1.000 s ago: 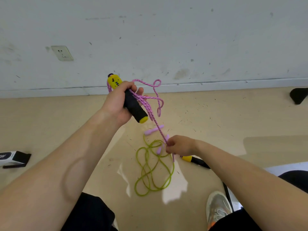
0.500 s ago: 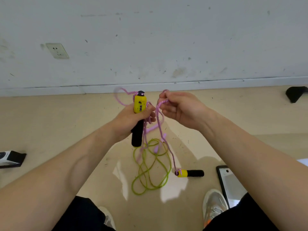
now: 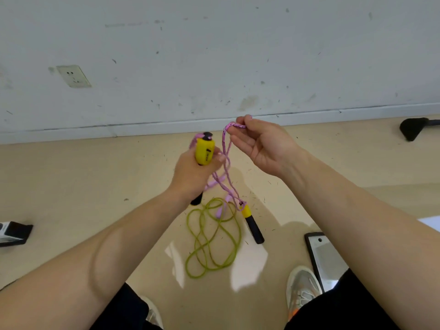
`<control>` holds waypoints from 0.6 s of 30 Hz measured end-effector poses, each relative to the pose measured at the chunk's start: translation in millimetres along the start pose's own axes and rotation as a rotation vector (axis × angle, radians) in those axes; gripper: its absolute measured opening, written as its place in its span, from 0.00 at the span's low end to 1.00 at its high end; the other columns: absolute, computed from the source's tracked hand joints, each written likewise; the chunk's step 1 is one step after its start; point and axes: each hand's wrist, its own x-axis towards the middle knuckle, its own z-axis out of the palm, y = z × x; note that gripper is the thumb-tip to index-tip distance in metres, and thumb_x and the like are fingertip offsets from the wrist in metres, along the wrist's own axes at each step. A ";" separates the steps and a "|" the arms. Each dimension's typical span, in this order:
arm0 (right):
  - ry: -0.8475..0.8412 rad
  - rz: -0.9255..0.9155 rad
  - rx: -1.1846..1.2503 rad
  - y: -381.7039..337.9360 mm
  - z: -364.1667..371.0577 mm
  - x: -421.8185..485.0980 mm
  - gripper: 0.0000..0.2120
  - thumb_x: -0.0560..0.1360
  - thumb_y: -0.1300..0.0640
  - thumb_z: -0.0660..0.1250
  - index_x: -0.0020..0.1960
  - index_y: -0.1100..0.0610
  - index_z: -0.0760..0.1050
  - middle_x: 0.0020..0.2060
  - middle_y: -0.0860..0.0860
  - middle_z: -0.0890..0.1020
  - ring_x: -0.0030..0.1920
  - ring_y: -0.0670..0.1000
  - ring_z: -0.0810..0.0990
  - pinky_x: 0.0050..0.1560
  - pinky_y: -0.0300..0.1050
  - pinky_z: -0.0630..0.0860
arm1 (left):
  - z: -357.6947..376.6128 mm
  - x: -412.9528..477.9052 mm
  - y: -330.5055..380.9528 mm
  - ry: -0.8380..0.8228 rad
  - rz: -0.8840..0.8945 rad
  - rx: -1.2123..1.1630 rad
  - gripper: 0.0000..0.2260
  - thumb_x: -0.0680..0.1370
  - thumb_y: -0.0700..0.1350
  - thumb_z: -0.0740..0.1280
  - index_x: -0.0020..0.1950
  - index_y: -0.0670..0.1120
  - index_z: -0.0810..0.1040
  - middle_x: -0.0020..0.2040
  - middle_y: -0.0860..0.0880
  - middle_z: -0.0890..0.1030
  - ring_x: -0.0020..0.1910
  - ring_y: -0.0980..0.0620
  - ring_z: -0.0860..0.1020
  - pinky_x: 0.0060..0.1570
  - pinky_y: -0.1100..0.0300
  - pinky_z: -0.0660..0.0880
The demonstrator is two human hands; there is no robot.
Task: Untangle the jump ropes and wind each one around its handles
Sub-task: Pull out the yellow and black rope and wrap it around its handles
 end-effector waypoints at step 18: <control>0.262 -0.002 -0.548 12.6 -25.0 9.4 0.14 0.83 0.56 0.55 0.49 0.62 0.76 0.40 0.57 0.84 0.38 0.56 0.85 0.41 0.49 0.82 | -11.7 4.9 15.9 -0.072 -0.345 -0.322 0.10 0.77 0.43 0.72 0.37 0.43 0.77 0.33 0.47 0.78 0.28 0.52 0.78 0.31 0.60 0.75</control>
